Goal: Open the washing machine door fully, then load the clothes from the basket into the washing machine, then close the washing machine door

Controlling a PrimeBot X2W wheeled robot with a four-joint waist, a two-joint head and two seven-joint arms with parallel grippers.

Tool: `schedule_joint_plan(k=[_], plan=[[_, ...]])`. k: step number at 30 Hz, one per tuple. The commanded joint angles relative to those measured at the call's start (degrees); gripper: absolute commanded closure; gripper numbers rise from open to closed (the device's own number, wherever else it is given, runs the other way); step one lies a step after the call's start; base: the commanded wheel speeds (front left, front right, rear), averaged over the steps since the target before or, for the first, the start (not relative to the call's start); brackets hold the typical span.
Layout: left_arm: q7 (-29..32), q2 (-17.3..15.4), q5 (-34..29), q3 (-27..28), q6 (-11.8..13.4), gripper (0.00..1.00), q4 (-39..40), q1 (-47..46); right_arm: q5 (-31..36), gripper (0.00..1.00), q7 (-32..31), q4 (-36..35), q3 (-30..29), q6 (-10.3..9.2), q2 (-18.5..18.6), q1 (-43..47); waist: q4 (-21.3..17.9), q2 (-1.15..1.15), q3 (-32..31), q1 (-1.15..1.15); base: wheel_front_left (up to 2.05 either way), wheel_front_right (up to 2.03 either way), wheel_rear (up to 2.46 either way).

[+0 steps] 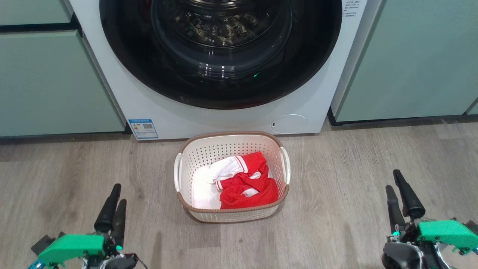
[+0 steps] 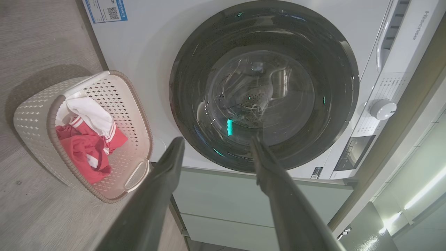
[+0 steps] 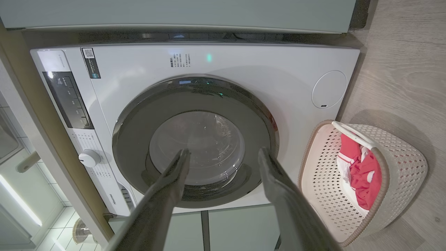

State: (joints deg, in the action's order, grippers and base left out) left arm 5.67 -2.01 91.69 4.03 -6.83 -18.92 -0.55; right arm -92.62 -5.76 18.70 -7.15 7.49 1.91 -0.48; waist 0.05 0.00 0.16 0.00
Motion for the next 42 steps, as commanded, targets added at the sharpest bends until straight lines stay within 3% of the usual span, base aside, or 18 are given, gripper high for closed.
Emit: schedule_joint_plan(k=[1, 17, 29, 42], plan=[[-0.3, -0.33, -0.35, 0.29, -0.07, 0.0, 2.12, -2.88, 0.58, 0.0, 0.47, -2.07, 0.0, 0.01, 0.49, -2.17, 0.0, 0.0, 0.0, 0.0, 0.0, 0.0, 0.0], [-3.68, -1.45, -5.51, -0.2, -0.15, 0.0, 3.17, -5.15, 5.06, 0.0, 3.16, -3.13, 1.11, 0.01, 1.74, -3.78, 0.28, 0.0, 0.43, 0.0, 0.0, 0.0, 0.0], [-5.74, -1.77, -20.75, 2.12, 0.24, 0.0, 7.4, -8.5, 21.63, 0.0, 5.27, -5.85, 2.02, 0.01, 3.91, -8.15, 0.14, 0.0, 2.01, 0.0, 0.0, 0.0, 0.0], [-7.92, -4.17, -38.49, -0.59, 2.12, 0.0, 11.43, -9.53, 38.06, 0.0, 5.01, -11.46, 5.32, 0.01, 4.49, -10.59, -0.13, 0.0, 2.71, 0.0, 0.0, 0.0, 0.0]])
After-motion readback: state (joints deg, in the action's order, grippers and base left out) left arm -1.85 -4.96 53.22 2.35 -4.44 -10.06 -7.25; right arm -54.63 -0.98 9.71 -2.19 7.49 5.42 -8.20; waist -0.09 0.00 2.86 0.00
